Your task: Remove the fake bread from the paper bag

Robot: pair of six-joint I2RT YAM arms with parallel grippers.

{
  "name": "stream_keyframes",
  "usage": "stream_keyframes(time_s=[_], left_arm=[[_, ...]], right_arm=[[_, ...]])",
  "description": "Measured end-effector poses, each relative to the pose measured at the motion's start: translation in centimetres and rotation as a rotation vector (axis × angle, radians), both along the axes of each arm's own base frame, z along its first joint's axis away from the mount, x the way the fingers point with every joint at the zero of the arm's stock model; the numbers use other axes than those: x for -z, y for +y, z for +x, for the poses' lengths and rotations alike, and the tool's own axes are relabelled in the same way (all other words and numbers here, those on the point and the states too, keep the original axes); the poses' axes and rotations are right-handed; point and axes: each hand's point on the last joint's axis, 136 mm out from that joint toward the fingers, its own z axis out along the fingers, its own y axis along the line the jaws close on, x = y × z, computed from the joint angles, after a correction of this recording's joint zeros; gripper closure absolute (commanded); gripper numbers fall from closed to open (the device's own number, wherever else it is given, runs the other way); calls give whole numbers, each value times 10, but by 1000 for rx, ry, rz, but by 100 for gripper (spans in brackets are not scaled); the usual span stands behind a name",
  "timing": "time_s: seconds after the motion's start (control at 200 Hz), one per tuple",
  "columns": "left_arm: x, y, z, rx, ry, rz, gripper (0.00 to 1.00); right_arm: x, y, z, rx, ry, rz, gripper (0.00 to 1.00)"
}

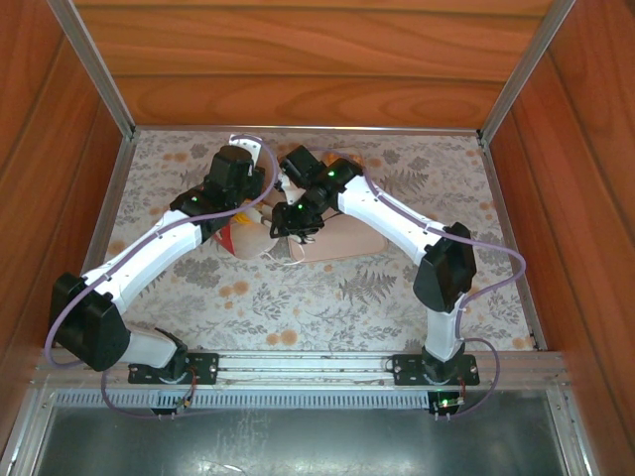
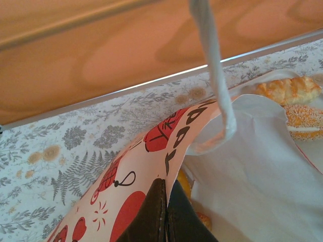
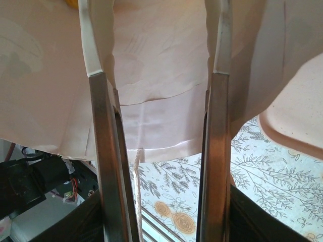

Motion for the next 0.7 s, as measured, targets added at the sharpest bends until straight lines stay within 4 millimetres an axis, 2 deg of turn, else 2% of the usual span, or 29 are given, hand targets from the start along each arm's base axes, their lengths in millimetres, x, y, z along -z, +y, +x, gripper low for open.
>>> stream_keyframes(time_s=[0.275,0.525,0.705], left_arm=[[0,0,0,1,1,-1,100],[1,-1,1,1,2,-1,100],[1,-1,1,1,2,-1,100]], right_arm=[[19,2,-3,-10,52,-31,52],[20,3,-4,-15,60,-23,52],[24,12,2,-17,64,-17,53]])
